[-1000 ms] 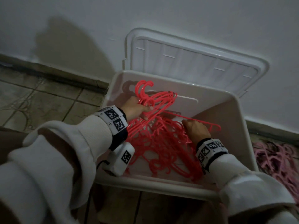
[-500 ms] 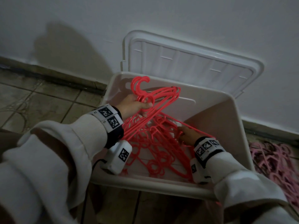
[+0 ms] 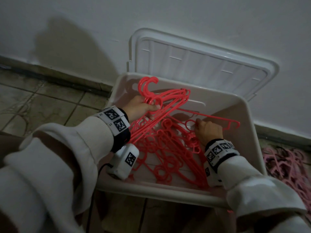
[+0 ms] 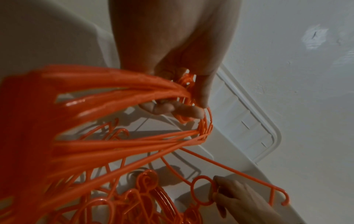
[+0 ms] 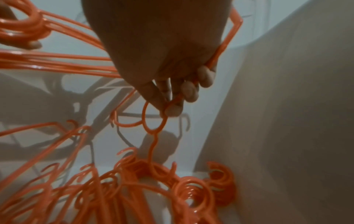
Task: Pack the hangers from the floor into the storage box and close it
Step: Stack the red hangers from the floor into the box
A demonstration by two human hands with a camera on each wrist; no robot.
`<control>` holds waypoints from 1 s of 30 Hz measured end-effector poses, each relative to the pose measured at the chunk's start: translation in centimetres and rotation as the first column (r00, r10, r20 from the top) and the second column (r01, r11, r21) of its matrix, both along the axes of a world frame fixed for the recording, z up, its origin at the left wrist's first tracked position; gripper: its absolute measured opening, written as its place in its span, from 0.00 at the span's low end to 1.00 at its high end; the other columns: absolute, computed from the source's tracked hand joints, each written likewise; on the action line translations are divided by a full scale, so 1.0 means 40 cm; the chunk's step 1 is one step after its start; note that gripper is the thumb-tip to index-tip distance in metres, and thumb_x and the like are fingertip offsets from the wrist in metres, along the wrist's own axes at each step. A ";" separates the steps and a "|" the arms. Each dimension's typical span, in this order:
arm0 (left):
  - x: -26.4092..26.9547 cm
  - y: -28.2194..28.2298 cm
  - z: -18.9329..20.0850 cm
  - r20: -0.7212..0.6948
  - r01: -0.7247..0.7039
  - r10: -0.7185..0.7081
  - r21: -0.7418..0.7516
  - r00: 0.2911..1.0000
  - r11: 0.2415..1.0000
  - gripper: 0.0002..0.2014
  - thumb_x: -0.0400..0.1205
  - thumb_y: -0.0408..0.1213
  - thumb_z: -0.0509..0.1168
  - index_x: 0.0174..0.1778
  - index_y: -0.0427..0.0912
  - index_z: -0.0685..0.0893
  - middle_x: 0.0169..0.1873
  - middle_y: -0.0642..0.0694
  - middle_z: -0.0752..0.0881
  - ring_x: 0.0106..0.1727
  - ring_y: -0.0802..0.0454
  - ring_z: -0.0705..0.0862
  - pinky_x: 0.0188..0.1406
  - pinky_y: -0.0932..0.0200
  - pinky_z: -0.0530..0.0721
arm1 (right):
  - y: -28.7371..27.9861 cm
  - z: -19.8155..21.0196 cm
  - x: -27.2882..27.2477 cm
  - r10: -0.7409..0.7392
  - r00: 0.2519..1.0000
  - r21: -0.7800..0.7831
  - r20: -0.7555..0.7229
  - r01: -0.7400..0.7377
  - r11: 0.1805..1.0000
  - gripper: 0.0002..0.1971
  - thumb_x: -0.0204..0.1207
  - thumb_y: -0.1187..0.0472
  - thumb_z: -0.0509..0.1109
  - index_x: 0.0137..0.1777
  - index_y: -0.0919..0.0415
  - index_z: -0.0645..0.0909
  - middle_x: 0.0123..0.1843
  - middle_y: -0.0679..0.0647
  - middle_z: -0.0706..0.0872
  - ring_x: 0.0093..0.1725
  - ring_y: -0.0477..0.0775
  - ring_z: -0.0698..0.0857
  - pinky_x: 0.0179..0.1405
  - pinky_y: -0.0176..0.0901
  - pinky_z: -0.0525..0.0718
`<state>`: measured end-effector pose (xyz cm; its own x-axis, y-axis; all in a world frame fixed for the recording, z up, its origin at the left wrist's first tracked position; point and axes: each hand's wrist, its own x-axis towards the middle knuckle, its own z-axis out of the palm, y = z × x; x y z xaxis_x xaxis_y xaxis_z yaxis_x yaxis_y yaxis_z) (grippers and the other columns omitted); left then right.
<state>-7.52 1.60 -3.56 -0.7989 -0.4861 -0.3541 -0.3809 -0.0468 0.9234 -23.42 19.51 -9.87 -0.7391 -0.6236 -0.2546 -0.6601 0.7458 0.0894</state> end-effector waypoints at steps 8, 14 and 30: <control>-0.001 -0.002 0.004 0.039 0.005 -0.005 0.000 0.999 1.000 0.14 0.78 0.30 0.68 0.27 0.46 0.78 0.24 0.49 0.82 0.26 0.53 0.80 0.36 0.59 0.80 | 0.082 0.106 -0.029 0.038 0.936 0.021 0.349 -0.049 0.999 0.31 0.73 0.37 0.58 0.64 0.61 0.79 0.60 0.62 0.85 0.62 0.58 0.82 0.58 0.43 0.75; 0.006 0.009 0.013 0.070 0.011 -0.010 -0.004 0.998 1.000 0.08 0.77 0.31 0.70 0.33 0.44 0.83 0.24 0.51 0.83 0.23 0.58 0.81 0.32 0.63 0.80 | 0.124 0.225 -0.019 0.363 0.855 -0.220 0.371 -0.299 0.929 0.14 0.70 0.55 0.73 0.56 0.51 0.84 0.27 0.33 0.73 0.29 0.29 0.76 0.34 0.17 0.69; 0.018 0.028 0.039 0.034 0.146 -0.165 0.310 0.986 0.939 0.18 0.68 0.33 0.68 0.54 0.37 0.86 0.44 0.29 0.82 0.36 0.42 0.80 0.46 0.50 0.78 | -0.095 0.210 0.008 0.545 0.738 -0.568 0.398 -0.268 0.778 0.05 0.78 0.54 0.67 0.41 0.48 0.81 0.36 0.33 0.81 0.39 0.32 0.79 0.51 0.33 0.73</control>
